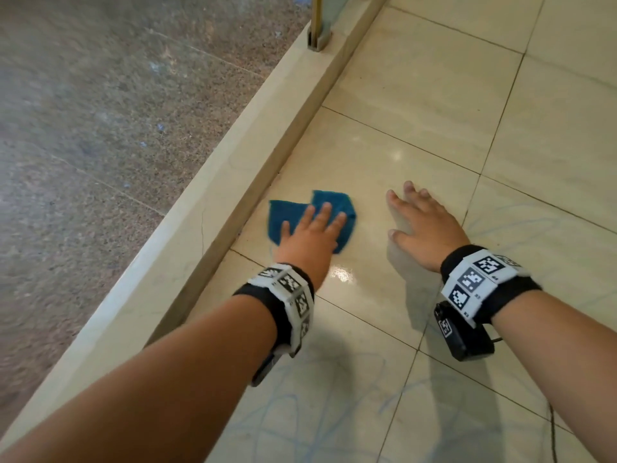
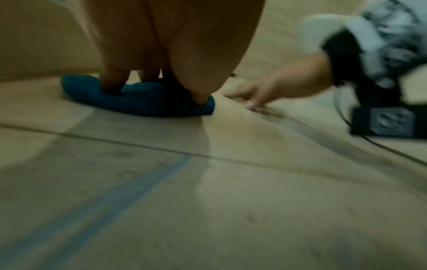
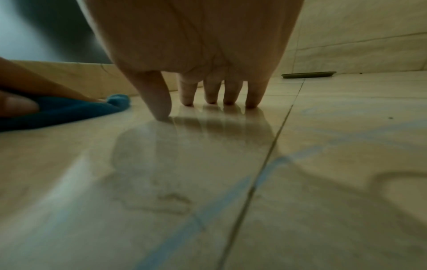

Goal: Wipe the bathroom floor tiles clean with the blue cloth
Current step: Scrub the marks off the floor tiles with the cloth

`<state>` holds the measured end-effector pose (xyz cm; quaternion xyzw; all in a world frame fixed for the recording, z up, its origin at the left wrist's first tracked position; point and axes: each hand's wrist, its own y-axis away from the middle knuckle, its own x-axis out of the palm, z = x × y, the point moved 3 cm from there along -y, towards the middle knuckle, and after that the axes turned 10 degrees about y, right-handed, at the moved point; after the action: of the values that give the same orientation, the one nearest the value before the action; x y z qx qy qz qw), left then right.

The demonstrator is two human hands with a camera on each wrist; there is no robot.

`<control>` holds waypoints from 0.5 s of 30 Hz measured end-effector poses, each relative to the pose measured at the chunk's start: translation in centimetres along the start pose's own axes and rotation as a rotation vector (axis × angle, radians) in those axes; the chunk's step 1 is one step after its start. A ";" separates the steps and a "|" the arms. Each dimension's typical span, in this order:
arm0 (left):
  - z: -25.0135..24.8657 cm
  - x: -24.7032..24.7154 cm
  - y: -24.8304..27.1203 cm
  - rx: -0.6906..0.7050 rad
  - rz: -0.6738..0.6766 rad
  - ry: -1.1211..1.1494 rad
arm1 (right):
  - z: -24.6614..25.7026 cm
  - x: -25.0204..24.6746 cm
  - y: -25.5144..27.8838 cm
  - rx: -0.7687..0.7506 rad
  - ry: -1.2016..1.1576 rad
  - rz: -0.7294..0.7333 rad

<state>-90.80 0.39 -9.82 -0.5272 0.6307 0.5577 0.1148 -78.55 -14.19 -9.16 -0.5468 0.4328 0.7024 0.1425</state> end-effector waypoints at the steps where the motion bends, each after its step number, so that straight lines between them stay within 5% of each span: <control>1: 1.2 -0.6 -0.1 -0.070 -0.025 0.044 | 0.1 0.0 0.1 0.006 -0.011 -0.001; 8: 1.1 2.3 3.3 0.032 0.083 -0.070 | 0.0 0.0 -0.1 0.013 -0.023 0.004; 12: 4.4 0.1 2.2 -0.136 -0.018 0.070 | -0.1 0.3 -0.2 0.021 -0.037 0.008; 15: 3.0 0.7 3.0 -0.103 -0.005 0.022 | 0.0 0.3 -0.2 0.029 -0.038 -0.005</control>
<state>-94.85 1.98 -9.63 -0.5401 0.6011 0.5834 0.0816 -78.55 -14.12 -9.56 -0.5321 0.4388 0.7061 0.1603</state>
